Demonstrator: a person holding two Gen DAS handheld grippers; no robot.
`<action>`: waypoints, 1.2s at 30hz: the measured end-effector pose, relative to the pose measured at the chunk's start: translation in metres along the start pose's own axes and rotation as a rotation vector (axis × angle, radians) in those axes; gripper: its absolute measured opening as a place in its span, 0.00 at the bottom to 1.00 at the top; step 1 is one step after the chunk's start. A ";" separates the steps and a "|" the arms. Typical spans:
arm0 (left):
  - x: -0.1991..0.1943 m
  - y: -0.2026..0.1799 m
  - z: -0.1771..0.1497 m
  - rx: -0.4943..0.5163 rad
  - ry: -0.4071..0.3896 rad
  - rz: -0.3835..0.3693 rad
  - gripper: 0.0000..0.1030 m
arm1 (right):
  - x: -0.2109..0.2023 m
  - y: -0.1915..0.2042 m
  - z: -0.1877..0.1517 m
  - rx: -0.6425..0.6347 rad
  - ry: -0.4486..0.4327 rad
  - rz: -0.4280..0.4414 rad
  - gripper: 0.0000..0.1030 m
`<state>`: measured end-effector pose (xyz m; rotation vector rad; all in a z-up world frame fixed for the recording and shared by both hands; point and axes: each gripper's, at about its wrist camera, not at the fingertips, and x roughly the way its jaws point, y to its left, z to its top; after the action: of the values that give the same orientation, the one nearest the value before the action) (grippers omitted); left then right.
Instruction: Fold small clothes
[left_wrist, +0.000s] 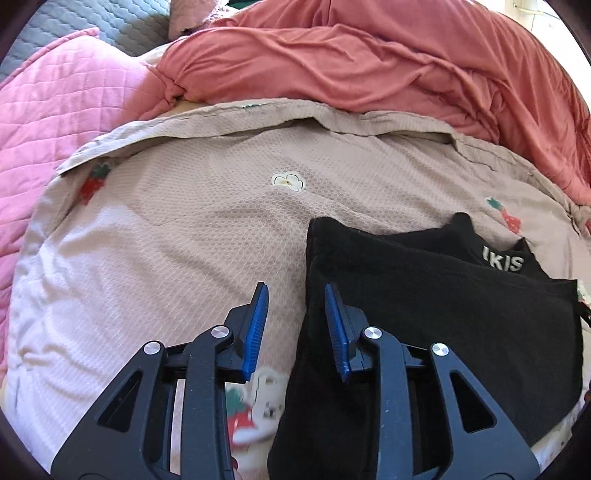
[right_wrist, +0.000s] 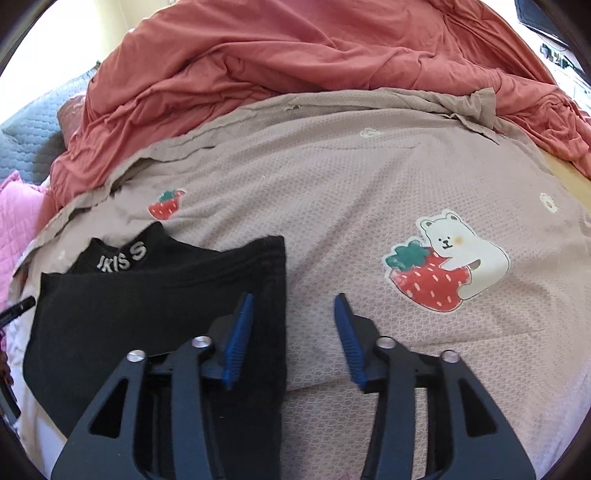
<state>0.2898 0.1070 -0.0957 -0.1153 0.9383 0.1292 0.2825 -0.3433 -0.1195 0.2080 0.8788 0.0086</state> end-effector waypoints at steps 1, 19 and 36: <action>-0.005 -0.001 -0.002 0.006 0.000 -0.001 0.28 | -0.002 0.001 0.001 0.001 -0.002 0.007 0.46; -0.050 -0.016 -0.018 0.041 -0.014 -0.017 0.44 | -0.048 0.058 0.007 -0.095 -0.080 0.127 0.88; -0.037 -0.030 -0.053 0.018 0.070 -0.079 0.47 | -0.051 0.107 -0.037 -0.231 0.012 0.184 0.88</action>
<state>0.2308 0.0674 -0.0956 -0.1415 1.0033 0.0438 0.2299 -0.2368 -0.0843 0.0714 0.8602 0.2816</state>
